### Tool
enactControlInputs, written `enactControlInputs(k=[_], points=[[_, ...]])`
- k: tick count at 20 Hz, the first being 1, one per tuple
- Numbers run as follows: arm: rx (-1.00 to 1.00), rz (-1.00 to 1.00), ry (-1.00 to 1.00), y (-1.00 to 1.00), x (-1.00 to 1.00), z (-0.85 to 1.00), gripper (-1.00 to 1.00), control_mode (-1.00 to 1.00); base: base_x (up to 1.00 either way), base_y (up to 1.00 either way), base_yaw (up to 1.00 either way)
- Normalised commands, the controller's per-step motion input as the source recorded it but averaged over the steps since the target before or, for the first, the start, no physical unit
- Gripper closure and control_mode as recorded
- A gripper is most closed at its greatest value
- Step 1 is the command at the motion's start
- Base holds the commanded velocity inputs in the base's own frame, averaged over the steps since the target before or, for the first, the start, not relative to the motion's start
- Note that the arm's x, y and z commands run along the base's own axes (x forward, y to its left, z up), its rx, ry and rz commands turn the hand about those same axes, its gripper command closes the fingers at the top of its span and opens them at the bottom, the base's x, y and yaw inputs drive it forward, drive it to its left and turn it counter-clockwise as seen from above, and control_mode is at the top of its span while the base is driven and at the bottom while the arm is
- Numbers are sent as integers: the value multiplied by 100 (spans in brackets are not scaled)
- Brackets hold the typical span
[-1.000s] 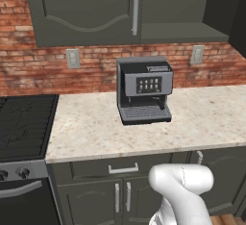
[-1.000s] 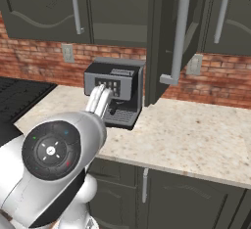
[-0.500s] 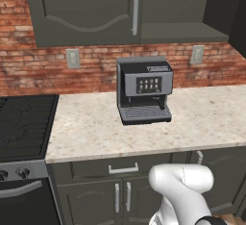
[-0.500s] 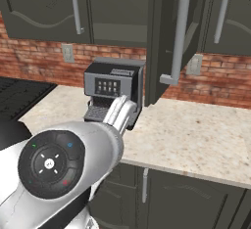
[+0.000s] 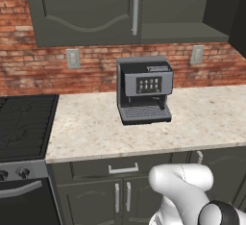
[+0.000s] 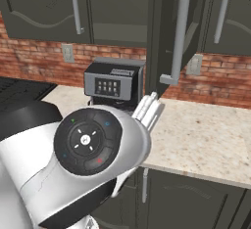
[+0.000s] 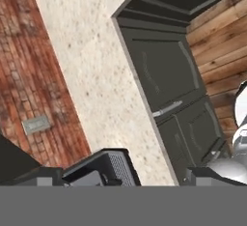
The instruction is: Close all open cabinet doors.
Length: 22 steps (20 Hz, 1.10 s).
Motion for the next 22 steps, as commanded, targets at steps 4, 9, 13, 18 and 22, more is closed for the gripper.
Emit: enactControlInputs(k=[4, 9, 13, 18, 22], points=[[-6, -4, -4, -32, 24, -2, -100, -100, 0, 0, 0], [-4, 0, -22, -26, 27, -2, -100, -100, 0, 0, 0], [-2, 0, -26, -18, 37, -9, -100, -100, 0, 0, 0], [-3, 0, -27, -18, 41, -4, -100, -100, 0, 0, 0], [-9, -2, -17, -15, 33, 2, -100, -100, 0, 0, 0]])
